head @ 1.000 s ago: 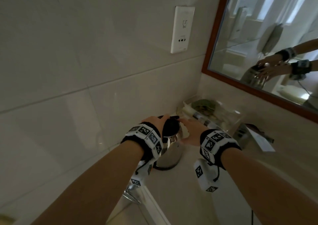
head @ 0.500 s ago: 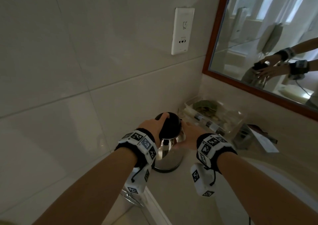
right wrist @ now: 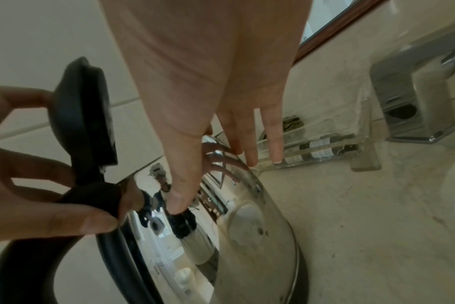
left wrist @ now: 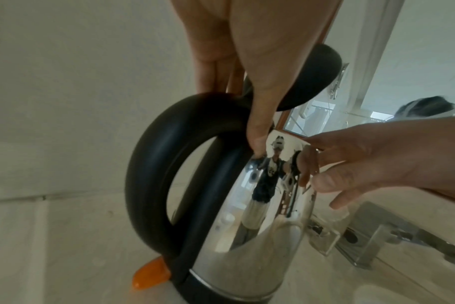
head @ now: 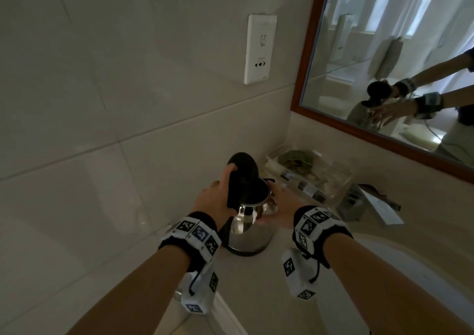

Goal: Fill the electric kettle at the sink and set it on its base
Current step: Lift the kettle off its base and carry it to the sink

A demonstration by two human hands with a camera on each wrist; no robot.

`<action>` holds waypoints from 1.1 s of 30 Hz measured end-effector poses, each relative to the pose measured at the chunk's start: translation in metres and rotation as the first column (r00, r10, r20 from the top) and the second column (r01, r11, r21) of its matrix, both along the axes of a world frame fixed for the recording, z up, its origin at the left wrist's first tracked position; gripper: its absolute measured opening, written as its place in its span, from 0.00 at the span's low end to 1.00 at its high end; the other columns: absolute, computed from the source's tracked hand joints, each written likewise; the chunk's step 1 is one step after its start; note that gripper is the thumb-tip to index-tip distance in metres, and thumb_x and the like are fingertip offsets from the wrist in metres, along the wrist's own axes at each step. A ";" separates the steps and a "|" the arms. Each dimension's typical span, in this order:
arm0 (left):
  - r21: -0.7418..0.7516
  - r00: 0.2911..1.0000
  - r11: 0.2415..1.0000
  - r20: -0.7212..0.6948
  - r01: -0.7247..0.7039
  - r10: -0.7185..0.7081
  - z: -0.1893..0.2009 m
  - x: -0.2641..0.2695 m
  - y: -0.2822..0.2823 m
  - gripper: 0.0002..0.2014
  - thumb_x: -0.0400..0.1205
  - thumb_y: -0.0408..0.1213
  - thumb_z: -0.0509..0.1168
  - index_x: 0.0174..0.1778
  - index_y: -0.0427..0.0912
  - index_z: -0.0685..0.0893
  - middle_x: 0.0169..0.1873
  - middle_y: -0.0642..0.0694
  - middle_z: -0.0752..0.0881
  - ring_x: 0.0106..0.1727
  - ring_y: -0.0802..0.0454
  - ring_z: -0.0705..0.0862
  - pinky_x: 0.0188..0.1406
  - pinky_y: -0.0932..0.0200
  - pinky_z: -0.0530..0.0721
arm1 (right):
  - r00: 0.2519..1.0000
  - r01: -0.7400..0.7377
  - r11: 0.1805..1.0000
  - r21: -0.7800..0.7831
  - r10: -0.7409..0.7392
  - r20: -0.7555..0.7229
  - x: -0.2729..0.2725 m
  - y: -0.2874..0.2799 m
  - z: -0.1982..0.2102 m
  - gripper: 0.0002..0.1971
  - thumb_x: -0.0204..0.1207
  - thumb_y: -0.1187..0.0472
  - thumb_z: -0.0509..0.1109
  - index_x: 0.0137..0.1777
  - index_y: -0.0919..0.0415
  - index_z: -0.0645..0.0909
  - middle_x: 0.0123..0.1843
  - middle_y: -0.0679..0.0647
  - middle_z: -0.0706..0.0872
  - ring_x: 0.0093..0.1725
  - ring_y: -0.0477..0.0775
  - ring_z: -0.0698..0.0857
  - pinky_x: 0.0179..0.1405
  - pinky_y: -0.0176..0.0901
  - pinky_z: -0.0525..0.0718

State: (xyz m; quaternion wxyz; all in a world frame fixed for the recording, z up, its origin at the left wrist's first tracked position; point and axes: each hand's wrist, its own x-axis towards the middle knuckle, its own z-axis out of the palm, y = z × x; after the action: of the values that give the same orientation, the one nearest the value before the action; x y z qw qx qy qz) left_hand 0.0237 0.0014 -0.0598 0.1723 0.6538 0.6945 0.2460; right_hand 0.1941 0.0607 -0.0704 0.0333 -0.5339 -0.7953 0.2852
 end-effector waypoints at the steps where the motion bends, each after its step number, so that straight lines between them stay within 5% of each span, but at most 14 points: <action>1: 0.011 0.999 1.000 0.030 -0.014 0.014 -0.001 -0.001 -0.001 0.43 0.66 0.32 0.72 0.64 0.66 0.51 0.47 0.40 0.84 0.44 0.37 0.85 0.46 0.42 0.86 | 1.000 0.005 1.000 0.002 -0.005 -0.001 0.001 -0.001 -0.001 0.51 0.64 0.50 0.80 0.82 0.50 0.51 0.74 0.56 0.75 0.72 0.58 0.75 0.71 0.52 0.77; 12: -0.023 0.998 0.997 0.016 0.068 -0.068 -0.008 -0.016 -0.010 0.45 0.72 0.35 0.68 0.72 0.64 0.43 0.46 0.42 0.84 0.40 0.42 0.85 0.44 0.47 0.86 | 0.999 0.025 0.999 -0.022 -0.025 -0.022 0.000 0.001 -0.011 0.55 0.65 0.52 0.81 0.83 0.50 0.46 0.76 0.57 0.72 0.75 0.57 0.72 0.74 0.51 0.74; 17: 0.024 0.996 0.998 0.074 0.051 -0.052 -0.008 -0.015 -0.011 0.42 0.72 0.37 0.70 0.73 0.61 0.49 0.47 0.48 0.78 0.37 0.47 0.81 0.42 0.53 0.82 | 0.999 0.052 0.997 -0.059 -0.052 0.003 0.003 0.005 -0.017 0.58 0.64 0.47 0.80 0.84 0.50 0.41 0.79 0.56 0.68 0.77 0.58 0.70 0.76 0.53 0.71; 22: 0.006 0.996 0.998 0.054 0.067 -0.067 -0.006 -0.014 -0.007 0.40 0.72 0.38 0.69 0.73 0.58 0.51 0.51 0.44 0.80 0.41 0.42 0.85 0.45 0.49 0.85 | 0.999 0.051 0.997 -0.064 -0.050 0.011 0.004 0.006 -0.018 0.58 0.64 0.47 0.80 0.84 0.50 0.41 0.79 0.57 0.68 0.77 0.59 0.71 0.76 0.54 0.71; 29: 0.063 0.989 0.998 0.141 0.029 -0.038 -0.009 -0.014 -0.007 0.40 0.70 0.34 0.72 0.70 0.61 0.55 0.43 0.47 0.81 0.40 0.48 0.83 0.43 0.55 0.82 | 0.998 0.023 0.999 -0.032 -0.021 0.051 0.007 0.008 -0.011 0.54 0.65 0.51 0.80 0.83 0.51 0.47 0.79 0.55 0.69 0.77 0.57 0.70 0.75 0.53 0.73; 33: 0.072 0.983 0.994 0.157 0.082 -0.092 -0.005 -0.005 -0.005 0.38 0.70 0.35 0.72 0.68 0.63 0.57 0.42 0.46 0.82 0.40 0.49 0.84 0.39 0.62 0.80 | 0.997 0.072 0.997 -0.040 -0.072 0.007 0.021 0.004 -0.006 0.66 0.62 0.52 0.83 0.83 0.51 0.31 0.84 0.55 0.61 0.80 0.58 0.68 0.76 0.52 0.72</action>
State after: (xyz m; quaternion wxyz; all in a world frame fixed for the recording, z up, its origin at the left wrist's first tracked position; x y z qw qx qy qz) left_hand 0.0187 -0.0034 -0.0649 0.2165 0.6670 0.6407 0.3126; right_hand 0.2153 0.0650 -0.0767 0.0306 -0.5638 -0.7696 0.2981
